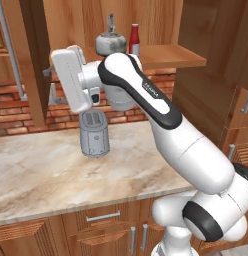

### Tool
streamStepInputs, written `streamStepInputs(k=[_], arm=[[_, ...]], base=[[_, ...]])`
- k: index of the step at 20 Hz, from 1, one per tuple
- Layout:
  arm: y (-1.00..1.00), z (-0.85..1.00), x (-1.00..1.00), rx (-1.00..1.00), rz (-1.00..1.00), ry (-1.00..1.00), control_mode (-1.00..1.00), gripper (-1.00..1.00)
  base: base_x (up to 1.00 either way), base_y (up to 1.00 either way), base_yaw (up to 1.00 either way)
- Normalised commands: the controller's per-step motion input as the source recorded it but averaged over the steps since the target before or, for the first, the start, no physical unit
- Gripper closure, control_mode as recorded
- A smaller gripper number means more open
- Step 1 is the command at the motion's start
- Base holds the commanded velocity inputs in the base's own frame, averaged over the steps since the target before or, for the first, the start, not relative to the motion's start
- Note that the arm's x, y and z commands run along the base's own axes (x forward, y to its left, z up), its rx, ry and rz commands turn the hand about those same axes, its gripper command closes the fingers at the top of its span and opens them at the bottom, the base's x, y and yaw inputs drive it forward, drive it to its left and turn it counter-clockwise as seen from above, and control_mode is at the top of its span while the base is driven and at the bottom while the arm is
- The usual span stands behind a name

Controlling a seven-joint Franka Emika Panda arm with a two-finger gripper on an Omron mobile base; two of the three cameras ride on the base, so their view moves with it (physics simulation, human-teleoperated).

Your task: The dining table condiment station is running low on ketchup. Refill the condiment station by opening the cabinet and taking the ketchup from the cabinet and placing it on the dining table.

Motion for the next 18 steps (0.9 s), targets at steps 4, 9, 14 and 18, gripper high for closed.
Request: streamStepInputs(k=[4,9,14,18], arm=[[-0.41,-0.15,-0.43,-0.15,0.0,-0.12,-1.0,-1.0],[-0.92,0.05,-0.93,-0.29,-0.04,-0.44,-1.0,-1.0],[-0.95,0.06,-0.74,-0.38,-0.11,-0.49,-1.0,-1.0],[-1.0,0.0,-0.31,-0.41,-0.16,-0.38,-1.0,-1.0]], base=[[0.0,0.0,0.0],[0.0,0.0,0.0],[0.0,0.0,0.0],[0.0,0.0,0.0]])
